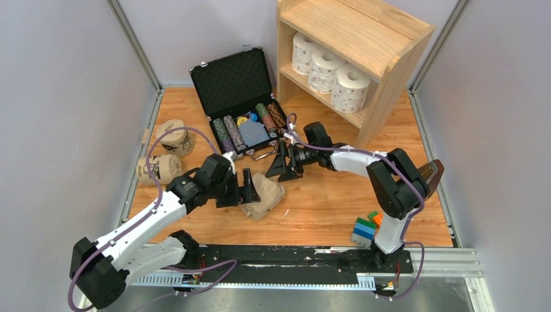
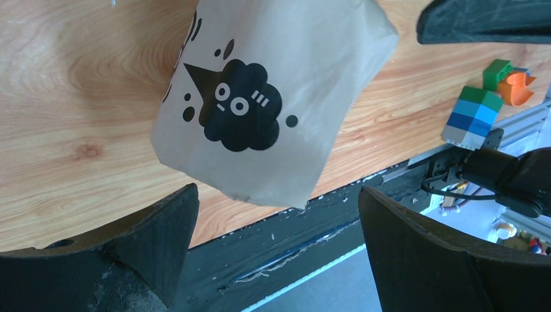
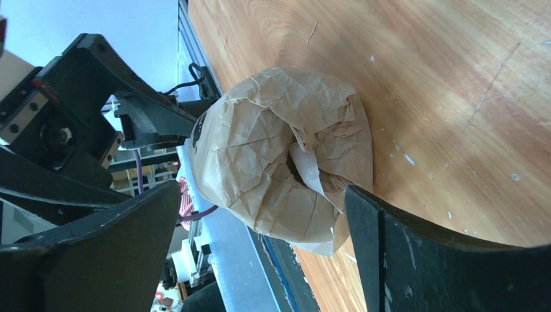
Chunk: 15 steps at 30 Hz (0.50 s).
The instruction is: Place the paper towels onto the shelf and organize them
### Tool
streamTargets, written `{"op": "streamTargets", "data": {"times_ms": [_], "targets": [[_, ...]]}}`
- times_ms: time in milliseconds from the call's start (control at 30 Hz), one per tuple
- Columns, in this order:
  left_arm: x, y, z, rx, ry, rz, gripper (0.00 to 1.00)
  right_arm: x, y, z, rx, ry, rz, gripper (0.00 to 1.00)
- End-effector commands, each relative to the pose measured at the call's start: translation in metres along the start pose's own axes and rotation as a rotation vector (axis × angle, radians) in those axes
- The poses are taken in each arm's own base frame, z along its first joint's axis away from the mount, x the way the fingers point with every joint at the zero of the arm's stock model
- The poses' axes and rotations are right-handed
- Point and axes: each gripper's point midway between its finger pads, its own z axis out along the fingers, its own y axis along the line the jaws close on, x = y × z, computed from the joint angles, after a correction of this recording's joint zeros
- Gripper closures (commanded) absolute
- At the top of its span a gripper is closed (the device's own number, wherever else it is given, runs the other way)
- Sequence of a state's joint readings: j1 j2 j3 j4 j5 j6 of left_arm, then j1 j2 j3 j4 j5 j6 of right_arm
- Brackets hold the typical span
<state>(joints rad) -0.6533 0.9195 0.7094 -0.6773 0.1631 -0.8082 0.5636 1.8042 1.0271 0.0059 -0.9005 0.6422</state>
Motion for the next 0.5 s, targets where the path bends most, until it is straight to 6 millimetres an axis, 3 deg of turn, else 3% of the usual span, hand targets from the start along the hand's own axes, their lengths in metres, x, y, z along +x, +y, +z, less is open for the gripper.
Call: {"op": "streamTargets", "data": {"times_ms": [0,200,467], "targets": [[0.001,-0.006,0.013,0.032,0.017,-0.021,0.01,0.002,0.018,0.007,-0.089,0.038,-0.052,0.01],[0.006,-0.003,0.026,0.034,0.045,-0.024,0.01,0.010,0.039,0.003,-0.141,0.068,-0.084,0.10],[0.011,-0.001,0.038,0.044,0.069,-0.023,0.01,0.013,0.051,0.001,-0.184,0.097,-0.076,0.31]]}}
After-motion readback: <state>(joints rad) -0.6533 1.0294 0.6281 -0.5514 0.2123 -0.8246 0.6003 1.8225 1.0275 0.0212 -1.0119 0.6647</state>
